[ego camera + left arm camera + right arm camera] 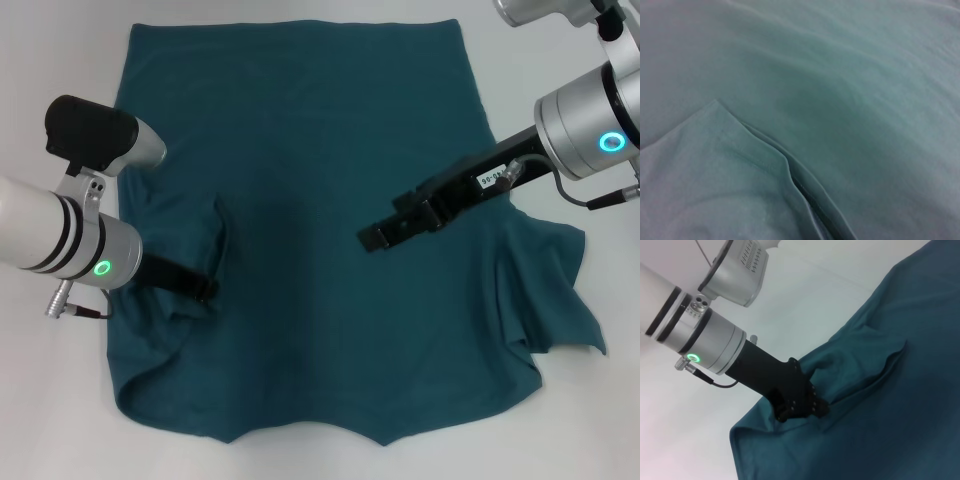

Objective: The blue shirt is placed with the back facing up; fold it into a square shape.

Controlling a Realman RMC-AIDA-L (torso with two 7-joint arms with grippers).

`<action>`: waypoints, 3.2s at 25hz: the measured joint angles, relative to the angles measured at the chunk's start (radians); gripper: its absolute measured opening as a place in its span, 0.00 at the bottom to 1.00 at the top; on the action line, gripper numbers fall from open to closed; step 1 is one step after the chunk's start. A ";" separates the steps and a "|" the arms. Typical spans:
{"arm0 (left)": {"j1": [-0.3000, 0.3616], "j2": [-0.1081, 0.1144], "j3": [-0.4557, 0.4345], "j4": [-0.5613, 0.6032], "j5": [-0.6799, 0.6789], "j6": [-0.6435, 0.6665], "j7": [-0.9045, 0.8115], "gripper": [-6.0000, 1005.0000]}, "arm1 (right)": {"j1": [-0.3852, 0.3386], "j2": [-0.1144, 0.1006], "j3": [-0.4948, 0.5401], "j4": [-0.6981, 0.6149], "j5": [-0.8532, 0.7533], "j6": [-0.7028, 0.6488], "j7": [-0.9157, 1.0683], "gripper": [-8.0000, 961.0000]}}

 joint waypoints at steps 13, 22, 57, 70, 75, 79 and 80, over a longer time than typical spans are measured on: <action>-0.021 -0.016 -0.001 0.038 -0.003 0.022 -0.067 0.03 | -0.004 -0.001 0.000 0.009 0.005 0.024 -0.010 0.87; -0.058 -0.020 -0.001 0.032 0.001 0.016 -0.146 0.03 | -0.006 -0.001 0.000 0.022 0.018 0.024 -0.023 0.87; -0.143 -0.037 -0.014 -0.055 -0.063 -0.147 -0.259 0.06 | -0.003 -0.001 0.000 0.035 0.048 0.041 -0.050 0.87; -0.140 -0.039 -0.008 -0.059 -0.128 -0.108 -0.236 0.21 | -0.004 -0.001 0.000 0.035 0.048 0.047 -0.052 0.87; -0.117 -0.036 -0.015 -0.022 -0.216 -0.048 -0.152 0.30 | -0.007 -0.001 0.001 0.037 0.048 0.055 -0.052 0.87; -0.061 -0.016 -0.015 0.050 -0.295 0.076 -0.076 0.41 | -0.023 -0.003 0.004 0.038 0.047 0.067 -0.051 0.87; -0.045 -0.011 -0.016 0.067 -0.314 0.111 -0.060 0.44 | -0.029 -0.004 0.005 0.037 0.044 0.069 -0.052 0.87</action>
